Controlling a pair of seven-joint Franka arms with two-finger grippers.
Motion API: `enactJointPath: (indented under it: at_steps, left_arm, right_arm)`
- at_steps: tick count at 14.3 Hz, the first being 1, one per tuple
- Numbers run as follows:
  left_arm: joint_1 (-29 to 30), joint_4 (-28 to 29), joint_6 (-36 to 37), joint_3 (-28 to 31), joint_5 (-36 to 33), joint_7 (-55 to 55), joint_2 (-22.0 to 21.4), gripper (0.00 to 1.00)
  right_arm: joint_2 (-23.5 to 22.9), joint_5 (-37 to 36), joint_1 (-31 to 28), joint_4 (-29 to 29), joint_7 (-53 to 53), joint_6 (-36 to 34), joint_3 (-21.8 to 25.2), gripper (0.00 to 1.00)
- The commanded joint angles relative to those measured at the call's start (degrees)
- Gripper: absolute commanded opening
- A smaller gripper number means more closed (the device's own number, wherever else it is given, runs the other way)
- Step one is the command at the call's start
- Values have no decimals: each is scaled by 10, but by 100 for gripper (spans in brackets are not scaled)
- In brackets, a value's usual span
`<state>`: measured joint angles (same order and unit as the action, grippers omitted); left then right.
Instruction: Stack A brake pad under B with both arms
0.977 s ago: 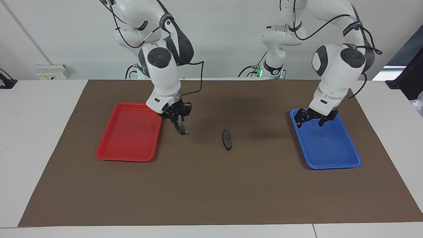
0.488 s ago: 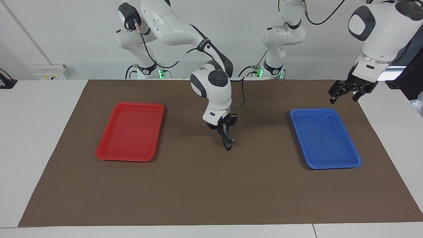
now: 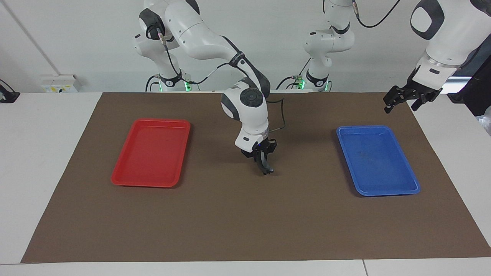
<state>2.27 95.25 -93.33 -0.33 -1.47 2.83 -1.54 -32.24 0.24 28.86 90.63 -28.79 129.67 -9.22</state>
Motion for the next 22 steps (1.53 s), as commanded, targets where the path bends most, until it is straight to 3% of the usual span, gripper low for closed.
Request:
enactJointPath:
  at_steps: [1,9,12,13,14,17,19,22]
  left_arm:
    - [10,14,9,-6,3,14,-10,100]
    - [9,27,1,-8,2,10,-16,100]
    - [8,26,0,-8,2,8,-15,100]
    - [8,27,8,-8,2,9,-17,100]
    - [10,27,6,-8,2,9,-17,100]
    - [12,27,3,-7,2,9,-17,100]
    - [11,27,3,-7,2,9,-16,100]
    - [12,27,3,-7,2,9,-16,100]
  right_arm:
    - [5,-11,-4,27,1,32,-5,0]
    - [8,-11,-2,43,4,42,-5,4]
    - [9,-10,-3,52,2,56,-5,33]
    - [9,-10,2,49,1,54,-5,93]
    - [12,-11,7,41,-2,45,-5,100]
    - [21,-19,1,9,-3,-11,2,100]
    - [74,-40,-27,19,-1,-48,8,100]
    - [168,-41,-110,22,4,-199,8,100]
